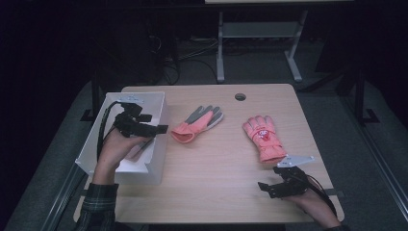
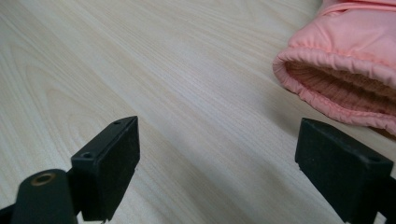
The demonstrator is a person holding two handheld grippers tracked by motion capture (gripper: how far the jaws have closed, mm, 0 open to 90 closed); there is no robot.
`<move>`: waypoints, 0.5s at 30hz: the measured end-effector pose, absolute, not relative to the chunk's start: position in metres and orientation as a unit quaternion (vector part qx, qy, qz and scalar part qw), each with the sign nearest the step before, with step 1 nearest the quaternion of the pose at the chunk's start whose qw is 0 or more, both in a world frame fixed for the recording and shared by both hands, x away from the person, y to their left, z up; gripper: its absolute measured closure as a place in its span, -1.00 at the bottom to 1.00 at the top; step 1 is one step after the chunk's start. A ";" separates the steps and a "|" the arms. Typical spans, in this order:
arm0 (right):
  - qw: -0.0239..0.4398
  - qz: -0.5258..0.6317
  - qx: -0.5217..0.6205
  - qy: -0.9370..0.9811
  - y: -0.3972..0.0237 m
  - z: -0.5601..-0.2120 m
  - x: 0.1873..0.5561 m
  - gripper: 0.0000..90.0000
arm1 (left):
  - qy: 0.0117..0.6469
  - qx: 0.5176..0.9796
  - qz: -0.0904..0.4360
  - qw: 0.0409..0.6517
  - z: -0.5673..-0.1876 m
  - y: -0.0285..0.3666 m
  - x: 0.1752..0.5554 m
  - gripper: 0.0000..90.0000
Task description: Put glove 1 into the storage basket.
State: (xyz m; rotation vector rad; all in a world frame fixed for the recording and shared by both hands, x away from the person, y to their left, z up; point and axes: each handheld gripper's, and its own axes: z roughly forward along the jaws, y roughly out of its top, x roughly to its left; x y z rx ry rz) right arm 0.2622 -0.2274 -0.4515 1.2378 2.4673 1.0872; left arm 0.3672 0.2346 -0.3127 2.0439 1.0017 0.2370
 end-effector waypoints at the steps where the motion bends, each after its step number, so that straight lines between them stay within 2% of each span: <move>1: 0.086 0.365 0.417 0.828 -0.227 -0.452 0.262 -0.70 | 0.394 0.815 0.092 0.415 -0.312 0.232 0.366 -0.68; 9: 0.085 0.364 0.413 0.830 -0.226 -0.451 0.262 -0.69 | 0.366 0.822 0.086 0.428 -0.305 0.202 0.359 -0.65; 15: 0.082 0.367 0.412 0.830 -0.227 -0.452 0.262 -0.69 | 0.344 0.837 0.071 0.419 -0.310 0.174 0.361 -0.38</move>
